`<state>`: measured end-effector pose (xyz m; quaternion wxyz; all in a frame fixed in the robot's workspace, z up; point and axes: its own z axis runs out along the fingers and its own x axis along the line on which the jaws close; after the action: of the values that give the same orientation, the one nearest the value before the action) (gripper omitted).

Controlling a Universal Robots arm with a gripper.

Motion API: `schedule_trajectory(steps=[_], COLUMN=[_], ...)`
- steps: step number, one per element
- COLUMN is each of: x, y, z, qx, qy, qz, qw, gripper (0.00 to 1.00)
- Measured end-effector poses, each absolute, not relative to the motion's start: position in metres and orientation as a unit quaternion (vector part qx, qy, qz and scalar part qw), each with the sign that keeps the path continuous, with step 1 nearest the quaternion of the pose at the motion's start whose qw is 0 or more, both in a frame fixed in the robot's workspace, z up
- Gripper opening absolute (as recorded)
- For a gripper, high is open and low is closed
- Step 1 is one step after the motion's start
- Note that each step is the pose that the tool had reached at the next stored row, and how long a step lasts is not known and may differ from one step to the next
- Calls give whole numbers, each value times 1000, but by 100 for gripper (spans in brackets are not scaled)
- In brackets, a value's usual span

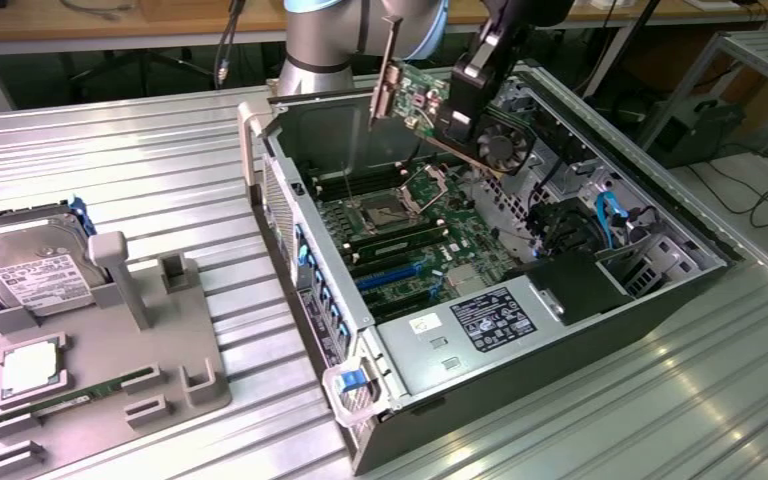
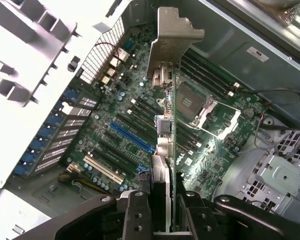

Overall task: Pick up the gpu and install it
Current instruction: 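Insert the gpu into the slot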

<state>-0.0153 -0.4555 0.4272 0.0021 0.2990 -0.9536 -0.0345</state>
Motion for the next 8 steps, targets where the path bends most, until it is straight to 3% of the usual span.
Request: schedule_trajectory(steps=[8], x=[-15], y=[-456], z=[427], qx=[345], qy=[-938], qz=[-36], qw=[3], gripper=[28])
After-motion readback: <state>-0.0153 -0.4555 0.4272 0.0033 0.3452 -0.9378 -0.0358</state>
